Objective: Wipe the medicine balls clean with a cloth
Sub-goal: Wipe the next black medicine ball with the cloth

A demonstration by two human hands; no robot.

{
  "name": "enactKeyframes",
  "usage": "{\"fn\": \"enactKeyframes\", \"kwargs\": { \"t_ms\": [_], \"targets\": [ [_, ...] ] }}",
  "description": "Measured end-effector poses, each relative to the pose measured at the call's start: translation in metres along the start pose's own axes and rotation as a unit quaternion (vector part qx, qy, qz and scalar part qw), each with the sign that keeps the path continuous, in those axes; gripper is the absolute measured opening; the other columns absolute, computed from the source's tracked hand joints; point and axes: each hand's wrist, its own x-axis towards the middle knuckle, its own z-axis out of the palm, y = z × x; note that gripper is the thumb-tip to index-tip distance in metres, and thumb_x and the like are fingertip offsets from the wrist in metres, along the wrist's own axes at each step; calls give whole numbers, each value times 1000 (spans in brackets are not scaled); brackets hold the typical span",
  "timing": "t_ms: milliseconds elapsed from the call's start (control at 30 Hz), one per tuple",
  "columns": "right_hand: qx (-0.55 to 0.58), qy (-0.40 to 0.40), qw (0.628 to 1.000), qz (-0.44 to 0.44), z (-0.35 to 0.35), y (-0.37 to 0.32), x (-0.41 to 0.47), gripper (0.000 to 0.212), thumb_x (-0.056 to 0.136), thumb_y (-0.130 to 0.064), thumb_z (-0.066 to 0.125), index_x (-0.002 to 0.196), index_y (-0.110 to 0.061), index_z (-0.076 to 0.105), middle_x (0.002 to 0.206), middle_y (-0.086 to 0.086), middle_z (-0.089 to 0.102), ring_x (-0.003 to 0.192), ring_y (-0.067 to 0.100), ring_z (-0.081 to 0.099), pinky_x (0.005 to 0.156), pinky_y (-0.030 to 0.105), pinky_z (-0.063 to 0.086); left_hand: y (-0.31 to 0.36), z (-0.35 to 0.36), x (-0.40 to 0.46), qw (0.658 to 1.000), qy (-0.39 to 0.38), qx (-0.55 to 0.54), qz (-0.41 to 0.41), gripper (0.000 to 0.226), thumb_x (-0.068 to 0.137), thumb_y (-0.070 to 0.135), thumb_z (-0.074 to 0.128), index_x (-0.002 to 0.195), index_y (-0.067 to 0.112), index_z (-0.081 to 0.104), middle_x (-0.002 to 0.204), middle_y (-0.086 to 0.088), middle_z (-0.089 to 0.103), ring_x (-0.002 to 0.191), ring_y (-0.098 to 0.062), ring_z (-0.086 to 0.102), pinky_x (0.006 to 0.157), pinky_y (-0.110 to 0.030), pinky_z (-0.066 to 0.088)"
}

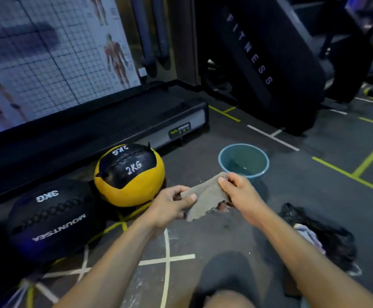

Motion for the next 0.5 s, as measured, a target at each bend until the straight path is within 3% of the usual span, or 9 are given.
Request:
{"fn": "enactKeyframes", "kwargs": {
  "t_ms": [100, 233, 367, 433, 500],
  "targets": [
    [9, 32, 998, 58, -16, 34, 26, 15, 103, -16, 58, 104, -3, 66, 82, 11, 67, 70, 20, 64, 60, 38, 59, -31, 15, 51, 998, -14, -29, -62, 8, 100, 10, 64, 105, 10, 70, 81, -3, 71, 65, -10, 66, 57, -23, 54],
    [-22, 70, 992, 105, -39, 75, 80, 7, 99, -9, 63, 100, -5, 68, 79, 10, 66, 61, 14, 65, 51, 34, 59, -70, 38, 130, 993, -22, -46, -111, 8, 99, 9, 65, 104, 11, 71, 69, 2, 68, 54, -6, 62, 53, -24, 54],
    [-100, 114, 981, 122, -58, 112, 157, 12, 94, -2, 68, 105, -8, 68, 86, 10, 68, 59, 7, 65, 51, 22, 54, -100, 56, 225, 990, -7, -80, -118, 6, 97, 9, 68, 103, 10, 71, 77, -4, 68, 51, -9, 59, 46, -22, 51],
    [-146, 136, 974, 105, -67, 127, 196, 17, 92, -2, 69, 106, -11, 68, 87, 5, 69, 67, 10, 66, 61, 21, 54, -110, 67, 266, 987, 2, -112, -117, 10, 97, 7, 68, 107, 8, 69, 86, -8, 69, 56, -12, 60, 47, -23, 52],
    [-176, 159, 967, 99, -76, 140, 230, 19, 91, -1, 68, 102, -16, 68, 86, 2, 70, 78, 17, 66, 76, 33, 57, -113, 77, 301, 985, 10, -133, -105, 12, 97, 4, 67, 109, 7, 68, 89, -9, 69, 58, -15, 61, 47, -25, 52]
  ]
}}
